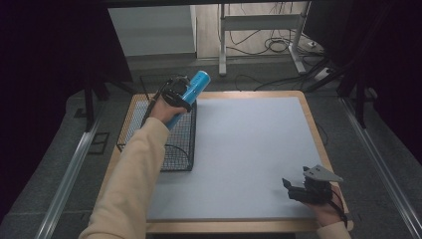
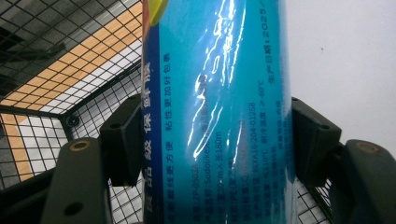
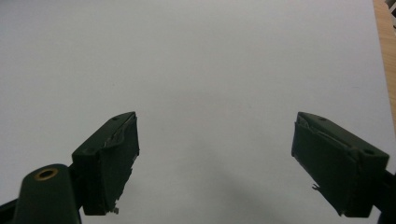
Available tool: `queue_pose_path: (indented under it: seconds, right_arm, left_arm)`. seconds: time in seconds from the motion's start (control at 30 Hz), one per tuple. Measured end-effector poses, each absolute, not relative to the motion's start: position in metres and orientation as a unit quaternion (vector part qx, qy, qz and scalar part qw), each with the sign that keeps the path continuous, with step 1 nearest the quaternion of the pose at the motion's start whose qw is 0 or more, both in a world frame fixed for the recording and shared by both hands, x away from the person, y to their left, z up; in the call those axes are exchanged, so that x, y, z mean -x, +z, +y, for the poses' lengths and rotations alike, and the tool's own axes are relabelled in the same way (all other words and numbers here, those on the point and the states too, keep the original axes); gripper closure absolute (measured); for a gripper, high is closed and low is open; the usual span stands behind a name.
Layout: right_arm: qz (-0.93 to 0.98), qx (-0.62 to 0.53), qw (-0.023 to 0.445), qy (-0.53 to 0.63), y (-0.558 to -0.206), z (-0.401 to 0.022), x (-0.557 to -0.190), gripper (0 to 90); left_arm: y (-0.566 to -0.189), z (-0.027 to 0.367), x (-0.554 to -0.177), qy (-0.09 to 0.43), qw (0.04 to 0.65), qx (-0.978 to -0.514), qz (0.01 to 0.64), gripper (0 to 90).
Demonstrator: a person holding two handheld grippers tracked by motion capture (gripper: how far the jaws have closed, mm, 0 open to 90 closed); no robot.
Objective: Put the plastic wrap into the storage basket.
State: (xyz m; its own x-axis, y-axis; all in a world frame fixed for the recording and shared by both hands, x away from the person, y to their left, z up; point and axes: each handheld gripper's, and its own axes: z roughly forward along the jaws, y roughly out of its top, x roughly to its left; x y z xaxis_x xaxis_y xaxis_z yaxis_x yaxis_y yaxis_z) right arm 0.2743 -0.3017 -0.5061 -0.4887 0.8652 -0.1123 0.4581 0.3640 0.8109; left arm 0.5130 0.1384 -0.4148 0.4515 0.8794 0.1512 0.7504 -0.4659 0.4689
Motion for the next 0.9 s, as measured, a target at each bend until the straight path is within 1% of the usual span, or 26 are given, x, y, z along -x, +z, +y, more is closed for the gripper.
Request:
queue_pose_path:
  seconds: [0.3, 0.47, 0.57, 0.67, 0.77, 0.9]
  right_arm:
    - [0.778, -0.423, 0.276, 0.374, -0.505, -0.301, -0.273, 15.2]
    - [0.779, -0.422, 0.276, 0.372, -0.506, -0.301, -0.273, 15.2]
    - [0.778, -0.424, 0.275, 0.373, -0.506, -0.301, -0.273, 15.2]
    - [0.777, -0.423, 0.277, 0.375, -0.505, -0.301, -0.272, 15.3]
    - [0.776, -0.423, 0.277, 0.375, -0.505, -0.301, -0.272, 15.2]
    - [0.777, -0.423, 0.277, 0.374, -0.505, -0.301, -0.272, 15.2]
  left_arm:
    - [-0.426, 0.138, -0.517, 0.196, 0.139, -0.843, 0.481, 31.6]
    - [-0.436, 0.14, -0.519, 0.195, 0.128, -0.84, 0.49, 31.5]
    - [-0.438, 0.139, -0.52, 0.202, 0.109, -0.844, 0.484, 30.9]
    - [-0.44, 0.14, -0.521, 0.208, 0.106, -0.841, 0.488, 30.2]
    - [-0.438, 0.138, -0.52, 0.221, 0.106, -0.843, 0.478, 29.6]
    - [-0.436, 0.14, -0.519, 0.222, 0.13, -0.835, 0.487, 29.0]
